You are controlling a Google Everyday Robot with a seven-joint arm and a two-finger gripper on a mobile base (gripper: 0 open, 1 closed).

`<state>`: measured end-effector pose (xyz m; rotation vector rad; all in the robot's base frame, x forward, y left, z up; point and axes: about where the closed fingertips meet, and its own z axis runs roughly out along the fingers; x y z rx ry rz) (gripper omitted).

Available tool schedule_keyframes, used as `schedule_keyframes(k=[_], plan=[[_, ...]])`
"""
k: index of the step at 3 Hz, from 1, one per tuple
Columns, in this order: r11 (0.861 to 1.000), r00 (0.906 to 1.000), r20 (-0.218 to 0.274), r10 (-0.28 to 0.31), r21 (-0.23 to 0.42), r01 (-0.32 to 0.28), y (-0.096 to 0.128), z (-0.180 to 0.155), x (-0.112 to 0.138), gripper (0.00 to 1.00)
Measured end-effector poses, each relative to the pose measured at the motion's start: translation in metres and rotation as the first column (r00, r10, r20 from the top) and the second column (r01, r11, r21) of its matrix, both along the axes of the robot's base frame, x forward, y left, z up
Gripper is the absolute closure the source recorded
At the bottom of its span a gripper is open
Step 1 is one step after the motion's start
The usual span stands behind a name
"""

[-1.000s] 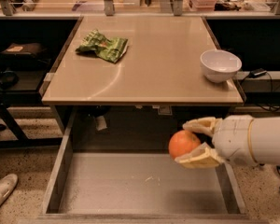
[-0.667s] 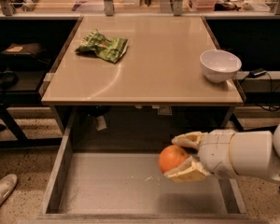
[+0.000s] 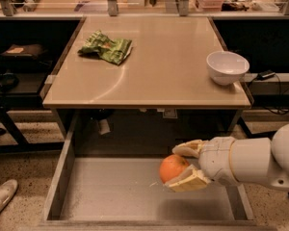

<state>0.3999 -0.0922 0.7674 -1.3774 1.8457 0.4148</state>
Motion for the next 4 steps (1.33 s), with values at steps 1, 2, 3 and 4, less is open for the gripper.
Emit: schedule_keyframes(k=[1, 2, 3, 4], plan=[[0.999, 0.9971, -0.071, 0.028, 0.049, -0.024, 0.036, -0.054, -0.001, 1.00], [0.997, 0.9932, -0.116, 0.013, 0.074, -0.004, 0.061, -0.121, 0.007, 1.00], [0.996, 0.9937, -0.112, -0.009, 0.084, 0.018, 0.071, -0.141, 0.017, 1.00], [0.996, 0.9937, -0.112, -0.009, 0.084, 0.018, 0.071, -0.141, 0.017, 0.81]])
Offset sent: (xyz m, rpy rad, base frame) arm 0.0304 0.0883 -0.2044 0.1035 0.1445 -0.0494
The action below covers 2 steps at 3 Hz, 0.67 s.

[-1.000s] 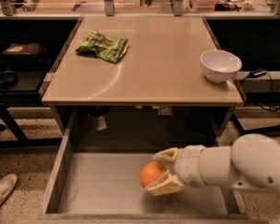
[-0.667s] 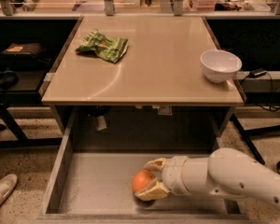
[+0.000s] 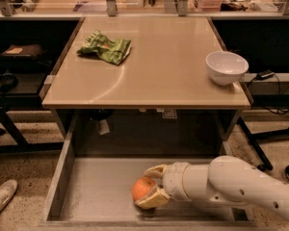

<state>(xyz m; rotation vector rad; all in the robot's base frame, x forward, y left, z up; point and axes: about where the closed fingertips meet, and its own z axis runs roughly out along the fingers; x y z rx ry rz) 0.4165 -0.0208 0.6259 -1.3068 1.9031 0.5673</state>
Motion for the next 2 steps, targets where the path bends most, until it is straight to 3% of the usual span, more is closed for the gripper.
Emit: schedule_keyframes(k=[2], plan=[[1.000, 1.0000, 0.000, 0.000, 0.000, 0.000, 0.0001, 0.0000, 0.0000, 0.34]])
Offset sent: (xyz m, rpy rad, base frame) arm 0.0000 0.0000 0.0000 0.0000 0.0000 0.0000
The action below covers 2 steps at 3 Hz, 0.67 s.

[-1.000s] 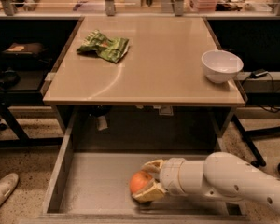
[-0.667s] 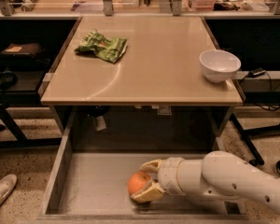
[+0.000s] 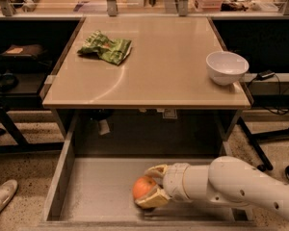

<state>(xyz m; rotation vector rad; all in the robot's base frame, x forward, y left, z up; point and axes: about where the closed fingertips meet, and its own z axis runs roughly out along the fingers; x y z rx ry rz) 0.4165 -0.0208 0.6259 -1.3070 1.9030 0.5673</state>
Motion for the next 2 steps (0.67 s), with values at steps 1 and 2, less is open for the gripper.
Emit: schedule_keyframes(k=[1, 2], plan=[[1.000, 1.0000, 0.000, 0.000, 0.000, 0.000, 0.0000, 0.0000, 0.0000, 0.13], [1.000, 1.0000, 0.000, 0.000, 0.000, 0.000, 0.0001, 0.0000, 0.0000, 0.00]])
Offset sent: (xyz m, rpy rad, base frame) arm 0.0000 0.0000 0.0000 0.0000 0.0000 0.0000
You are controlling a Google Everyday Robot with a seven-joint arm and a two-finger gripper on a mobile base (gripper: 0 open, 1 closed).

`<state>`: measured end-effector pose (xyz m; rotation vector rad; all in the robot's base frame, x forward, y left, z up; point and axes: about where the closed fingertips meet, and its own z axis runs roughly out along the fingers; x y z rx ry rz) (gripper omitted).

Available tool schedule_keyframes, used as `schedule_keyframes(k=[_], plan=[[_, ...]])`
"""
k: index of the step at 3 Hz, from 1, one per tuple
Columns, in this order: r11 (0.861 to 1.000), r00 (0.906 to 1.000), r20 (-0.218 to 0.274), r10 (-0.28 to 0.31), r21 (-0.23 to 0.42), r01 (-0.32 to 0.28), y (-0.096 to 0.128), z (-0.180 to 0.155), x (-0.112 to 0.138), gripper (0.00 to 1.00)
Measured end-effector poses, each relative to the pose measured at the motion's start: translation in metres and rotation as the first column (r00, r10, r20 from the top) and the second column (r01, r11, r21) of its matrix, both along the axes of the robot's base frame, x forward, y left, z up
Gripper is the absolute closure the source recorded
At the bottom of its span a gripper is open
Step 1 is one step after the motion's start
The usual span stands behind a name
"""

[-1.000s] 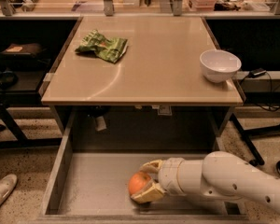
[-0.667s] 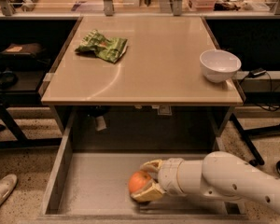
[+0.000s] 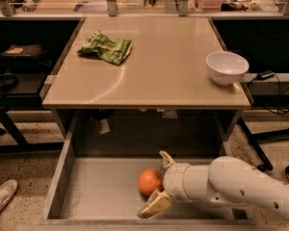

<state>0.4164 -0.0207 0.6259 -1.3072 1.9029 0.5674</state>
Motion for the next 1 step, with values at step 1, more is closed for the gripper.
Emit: schedule_keyframes(k=[1], plan=[[1.000, 1.0000, 0.000, 0.000, 0.000, 0.000, 0.0000, 0.0000, 0.0000, 0.00]])
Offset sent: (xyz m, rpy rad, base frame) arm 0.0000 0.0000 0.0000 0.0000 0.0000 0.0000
